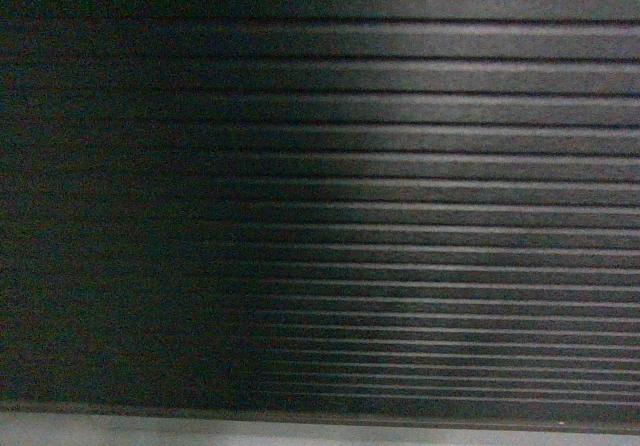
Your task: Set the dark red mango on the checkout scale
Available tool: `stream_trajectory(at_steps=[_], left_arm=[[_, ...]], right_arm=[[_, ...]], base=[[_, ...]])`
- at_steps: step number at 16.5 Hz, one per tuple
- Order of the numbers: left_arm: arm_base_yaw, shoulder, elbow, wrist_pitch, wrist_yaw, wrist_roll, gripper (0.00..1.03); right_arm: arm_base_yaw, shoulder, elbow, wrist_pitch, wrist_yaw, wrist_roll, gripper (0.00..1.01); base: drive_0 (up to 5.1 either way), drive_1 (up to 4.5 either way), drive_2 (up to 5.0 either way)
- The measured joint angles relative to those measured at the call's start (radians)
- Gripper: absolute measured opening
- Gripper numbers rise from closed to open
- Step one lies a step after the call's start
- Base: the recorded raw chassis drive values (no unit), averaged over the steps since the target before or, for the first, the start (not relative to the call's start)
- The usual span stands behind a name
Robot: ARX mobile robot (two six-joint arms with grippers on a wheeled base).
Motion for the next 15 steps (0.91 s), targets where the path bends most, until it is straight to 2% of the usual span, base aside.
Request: stream_trajectory(at_steps=[15], left_arm=[[0.000, 0.000, 0.000, 0.000, 0.000, 0.000, 0.98]], right_arm=[[0.000, 0.000, 0.000, 0.001, 0.002, 0.001, 0.98]], base=[[0.0, 0.00, 0.0]])
